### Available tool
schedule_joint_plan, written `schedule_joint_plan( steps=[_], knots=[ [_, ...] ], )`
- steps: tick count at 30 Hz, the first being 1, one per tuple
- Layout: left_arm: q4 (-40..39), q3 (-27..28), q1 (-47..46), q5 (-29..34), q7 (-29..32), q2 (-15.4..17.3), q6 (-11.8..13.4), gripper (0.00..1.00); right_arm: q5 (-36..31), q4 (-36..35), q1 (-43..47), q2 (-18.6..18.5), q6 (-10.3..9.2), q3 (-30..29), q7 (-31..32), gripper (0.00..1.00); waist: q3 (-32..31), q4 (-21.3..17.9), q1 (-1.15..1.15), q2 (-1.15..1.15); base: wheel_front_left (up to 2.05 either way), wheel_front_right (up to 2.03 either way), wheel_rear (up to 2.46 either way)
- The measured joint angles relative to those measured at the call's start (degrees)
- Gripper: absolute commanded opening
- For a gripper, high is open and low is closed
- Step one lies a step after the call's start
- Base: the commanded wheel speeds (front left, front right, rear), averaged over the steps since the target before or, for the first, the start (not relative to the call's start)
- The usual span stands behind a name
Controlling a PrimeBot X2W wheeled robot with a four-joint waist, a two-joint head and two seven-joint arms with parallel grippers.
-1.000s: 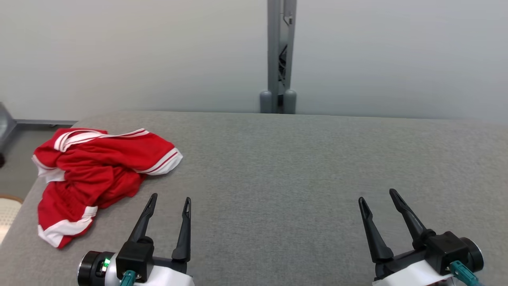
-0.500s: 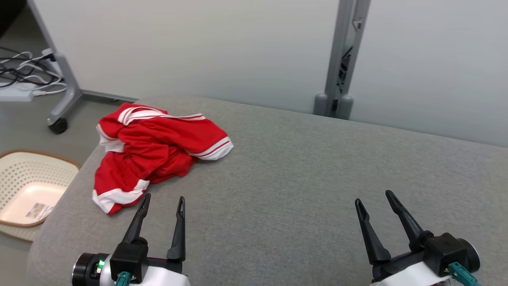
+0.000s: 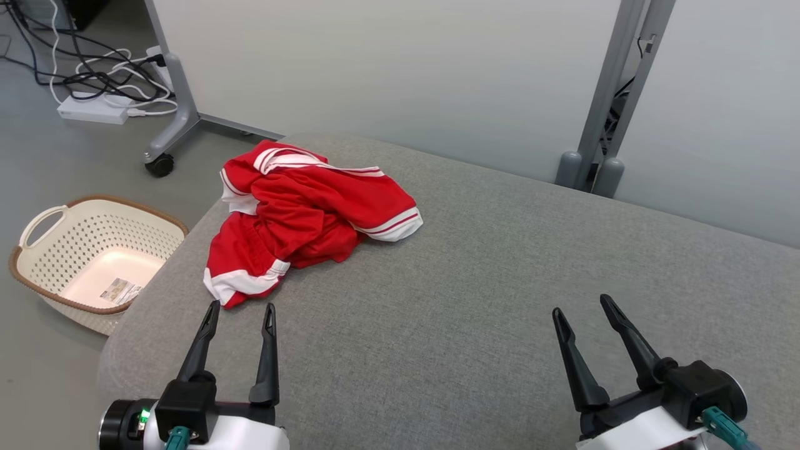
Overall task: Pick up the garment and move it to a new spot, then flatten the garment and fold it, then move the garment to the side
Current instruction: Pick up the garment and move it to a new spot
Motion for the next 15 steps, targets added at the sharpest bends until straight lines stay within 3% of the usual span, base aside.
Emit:
schedule_joint_plan(
  steps=[15],
  knots=[
    [-0.93,2.61,0.36,-2.5,0.0,-0.03,0.4,1.0,1.08,0.74,-0.17,0.01,0.0,2.44,0.0,1.0,0.25,-0.38,0.0,0.0,0.0,0.0,0.0]
  ],
)
